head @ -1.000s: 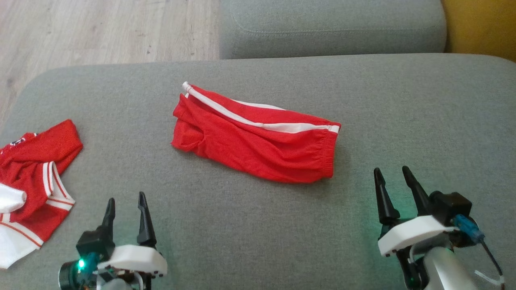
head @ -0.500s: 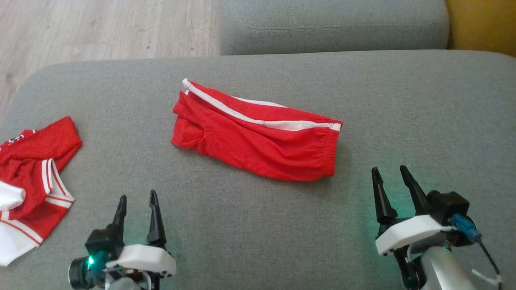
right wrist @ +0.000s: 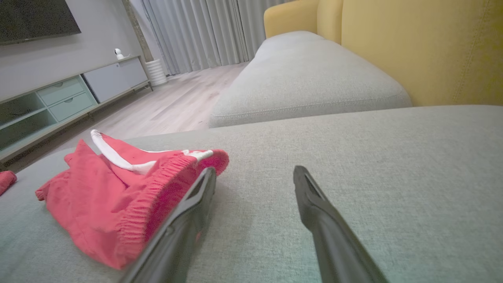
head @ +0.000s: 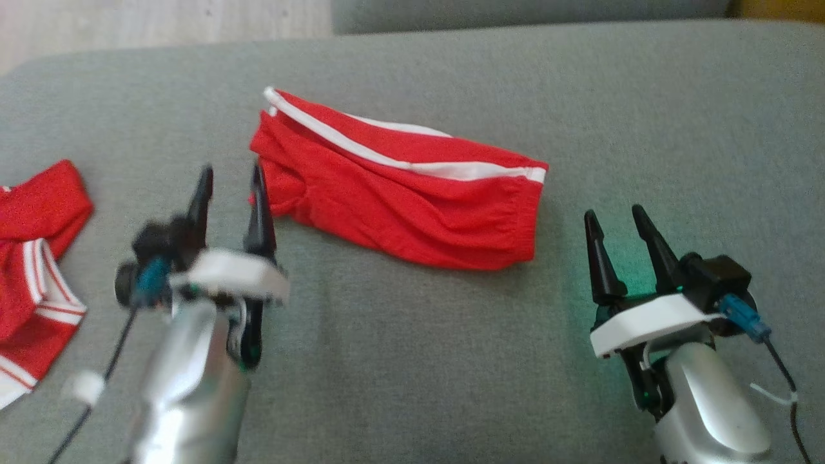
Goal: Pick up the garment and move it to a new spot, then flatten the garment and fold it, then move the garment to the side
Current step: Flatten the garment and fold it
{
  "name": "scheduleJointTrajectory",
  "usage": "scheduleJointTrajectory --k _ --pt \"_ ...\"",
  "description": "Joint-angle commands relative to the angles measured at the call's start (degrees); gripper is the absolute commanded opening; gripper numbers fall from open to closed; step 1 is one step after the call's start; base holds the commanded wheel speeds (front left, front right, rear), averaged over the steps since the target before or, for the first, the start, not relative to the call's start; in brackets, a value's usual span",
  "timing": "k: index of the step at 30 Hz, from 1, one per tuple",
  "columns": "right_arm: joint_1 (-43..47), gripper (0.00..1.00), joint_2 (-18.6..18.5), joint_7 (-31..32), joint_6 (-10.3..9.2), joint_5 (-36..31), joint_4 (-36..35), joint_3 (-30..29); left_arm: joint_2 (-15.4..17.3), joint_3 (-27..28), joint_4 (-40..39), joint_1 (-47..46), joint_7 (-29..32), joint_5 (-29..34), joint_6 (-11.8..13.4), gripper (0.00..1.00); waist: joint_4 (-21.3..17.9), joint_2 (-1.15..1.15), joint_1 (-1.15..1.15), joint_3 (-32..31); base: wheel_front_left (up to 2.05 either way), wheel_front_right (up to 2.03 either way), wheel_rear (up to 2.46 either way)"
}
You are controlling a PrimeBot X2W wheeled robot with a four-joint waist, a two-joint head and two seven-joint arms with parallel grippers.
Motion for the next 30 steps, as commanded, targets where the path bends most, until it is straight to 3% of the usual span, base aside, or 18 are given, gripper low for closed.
scheduleJointTrajectory --k 1,8,15,23,30 --pt "-2.03 1.0 0.28 -0.37 -0.04 -0.16 -1.94 1.67 0.54 1.37 1.13 -4.31 -0.53 -0.43 0.2 1.0 -2.07 0.0 -0.01 2.69 0.0 0.0 0.0" --pt "-3.83 1.0 0.06 -0.37 -0.04 -0.29 -2.26 1.66 0.54 0.98 14.08 -15.72 -0.53 -1.75 1.84 1.0 -4.81 0.0 -0.01 6.52 0.0 0.0 0.0" --pt "-4.9 1.0 0.1 -0.37 -0.04 -0.25 -2.45 1.59 1.24 1.73 21.02 -20.44 -0.53 -1.62 3.0 1.0 -6.25 0.0 -0.01 8.42 0.0 0.0 0.0" --pt "-5.51 1.0 0.14 -0.37 -0.04 -0.41 -2.33 0.92 2.47 2.61 26.08 -22.41 -0.53 -0.82 7.09 1.0 -6.2 0.0 -0.01 9.4 0.0 0.0 0.0" --pt "-5.32 1.0 0.21 -0.37 -0.04 0.18 -1.5 1.09 1.72 3.11 29.31 -20.52 -0.53 -1.92 6.42 1.0 -5.19 0.0 -0.01 9.23 0.0 0.0 0.0"
